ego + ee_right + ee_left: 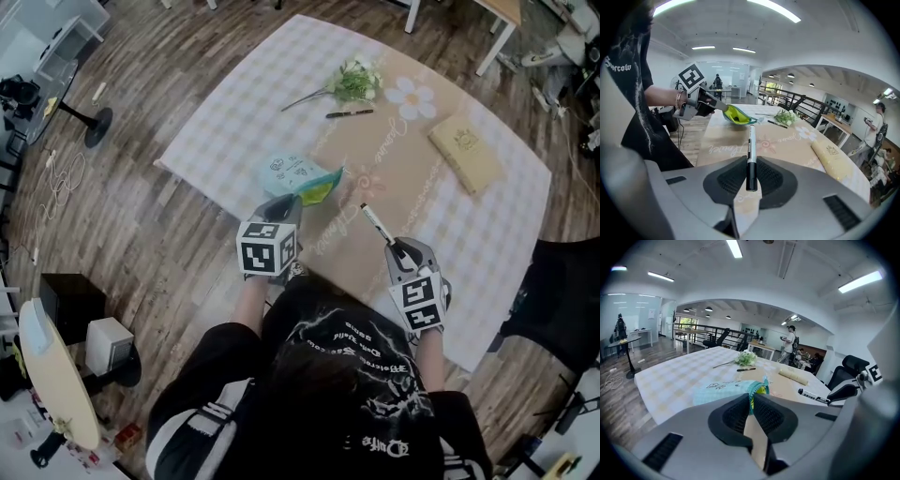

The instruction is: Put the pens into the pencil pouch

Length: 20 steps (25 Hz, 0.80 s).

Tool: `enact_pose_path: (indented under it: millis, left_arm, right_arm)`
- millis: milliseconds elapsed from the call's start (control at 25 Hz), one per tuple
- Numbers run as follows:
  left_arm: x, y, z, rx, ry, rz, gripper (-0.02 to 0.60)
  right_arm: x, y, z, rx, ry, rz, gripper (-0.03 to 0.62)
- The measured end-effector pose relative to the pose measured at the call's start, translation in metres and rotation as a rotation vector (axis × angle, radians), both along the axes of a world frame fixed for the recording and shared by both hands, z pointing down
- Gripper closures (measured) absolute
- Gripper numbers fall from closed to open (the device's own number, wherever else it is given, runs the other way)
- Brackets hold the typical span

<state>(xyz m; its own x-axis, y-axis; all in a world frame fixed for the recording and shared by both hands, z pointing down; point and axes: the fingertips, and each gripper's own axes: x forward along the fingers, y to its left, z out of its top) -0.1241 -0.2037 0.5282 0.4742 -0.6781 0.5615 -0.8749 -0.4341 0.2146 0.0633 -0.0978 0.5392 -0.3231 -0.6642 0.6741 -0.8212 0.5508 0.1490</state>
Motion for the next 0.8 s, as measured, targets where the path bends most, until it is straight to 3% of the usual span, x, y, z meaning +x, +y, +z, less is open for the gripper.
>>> enact_pose_path:
  millis: [160, 400, 800]
  left_arm:
    - [0.011, 0.009, -0.012, 0.010, -0.002, 0.018, 0.537]
    - [0.025, 0.024, -0.026, 0.016, 0.070, 0.027, 0.537]
    - [0.057, 0.038, -0.039, 0.033, 0.119, 0.112, 0.537]
  right_arm:
    - [-0.003, -0.006, -0.016, 0.019, 0.043, -0.038, 0.520]
    - [-0.007, -0.002, -0.029, 0.042, 0.088, -0.102, 0.522]
    - [-0.009, -0.009, -0.036, 0.038, 0.207, -0.224, 0.522]
